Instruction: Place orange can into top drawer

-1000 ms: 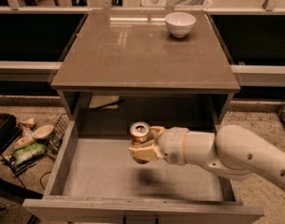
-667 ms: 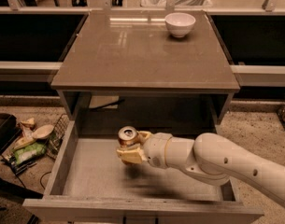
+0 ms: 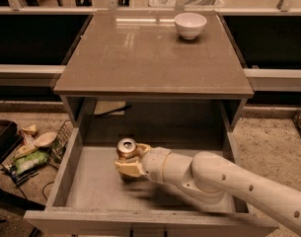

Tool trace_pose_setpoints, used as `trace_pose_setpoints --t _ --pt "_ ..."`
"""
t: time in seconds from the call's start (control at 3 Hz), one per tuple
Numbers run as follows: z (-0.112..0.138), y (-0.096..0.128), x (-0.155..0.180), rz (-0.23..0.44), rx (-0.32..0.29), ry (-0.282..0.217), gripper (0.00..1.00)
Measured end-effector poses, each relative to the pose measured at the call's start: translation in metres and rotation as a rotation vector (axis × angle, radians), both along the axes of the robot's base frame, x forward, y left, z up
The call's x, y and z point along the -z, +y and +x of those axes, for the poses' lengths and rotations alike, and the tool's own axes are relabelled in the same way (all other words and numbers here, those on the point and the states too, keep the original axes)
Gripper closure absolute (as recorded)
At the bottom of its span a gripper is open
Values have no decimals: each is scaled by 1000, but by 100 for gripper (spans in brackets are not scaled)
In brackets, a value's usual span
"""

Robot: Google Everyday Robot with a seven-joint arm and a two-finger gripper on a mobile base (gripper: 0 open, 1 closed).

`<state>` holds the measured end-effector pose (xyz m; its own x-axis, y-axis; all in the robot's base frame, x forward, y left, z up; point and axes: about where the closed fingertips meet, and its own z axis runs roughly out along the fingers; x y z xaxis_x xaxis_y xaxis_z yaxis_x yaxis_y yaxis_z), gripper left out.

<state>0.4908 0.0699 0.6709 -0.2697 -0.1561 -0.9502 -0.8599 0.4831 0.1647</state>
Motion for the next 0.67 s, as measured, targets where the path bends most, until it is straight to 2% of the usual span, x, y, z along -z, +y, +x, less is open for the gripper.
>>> trace_pose_setpoints --t 0.33,0.67 --pt "-2 4 9 27 -5 19 83" --pt "-2 6 9 28 -8 18 59"
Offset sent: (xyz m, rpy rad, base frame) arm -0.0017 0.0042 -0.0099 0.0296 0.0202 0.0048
